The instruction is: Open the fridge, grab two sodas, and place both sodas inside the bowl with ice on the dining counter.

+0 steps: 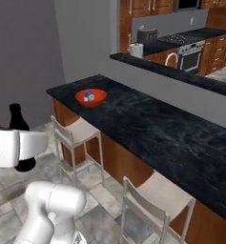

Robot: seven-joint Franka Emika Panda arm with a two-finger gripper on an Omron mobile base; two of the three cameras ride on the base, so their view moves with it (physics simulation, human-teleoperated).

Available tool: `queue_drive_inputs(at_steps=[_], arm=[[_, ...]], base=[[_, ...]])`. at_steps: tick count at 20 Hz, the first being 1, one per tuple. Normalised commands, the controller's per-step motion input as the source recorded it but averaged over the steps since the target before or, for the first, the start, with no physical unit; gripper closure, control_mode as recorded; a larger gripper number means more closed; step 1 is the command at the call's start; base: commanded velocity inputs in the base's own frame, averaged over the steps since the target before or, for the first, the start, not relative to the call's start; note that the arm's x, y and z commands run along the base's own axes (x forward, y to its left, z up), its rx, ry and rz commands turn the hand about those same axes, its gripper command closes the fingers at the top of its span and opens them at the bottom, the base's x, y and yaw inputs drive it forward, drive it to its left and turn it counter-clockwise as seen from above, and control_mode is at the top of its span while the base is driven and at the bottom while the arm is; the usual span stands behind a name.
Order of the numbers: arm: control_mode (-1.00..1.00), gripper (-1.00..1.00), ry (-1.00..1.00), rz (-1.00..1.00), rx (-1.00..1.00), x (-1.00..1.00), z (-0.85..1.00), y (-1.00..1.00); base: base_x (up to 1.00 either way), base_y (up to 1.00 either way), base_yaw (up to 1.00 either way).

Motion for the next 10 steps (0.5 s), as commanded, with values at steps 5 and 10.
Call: queue_drive_inputs(at_steps=[5,10], arm=[[1.00,1.00,0.00,0.00,0.00,0.00,0.00,0.00],[1.00,1.00,0.00,0.00,0.00,0.00,0.00,0.00]], base=[[0.43,0.84,-0.38],[0.42,0.84,-0.38]])
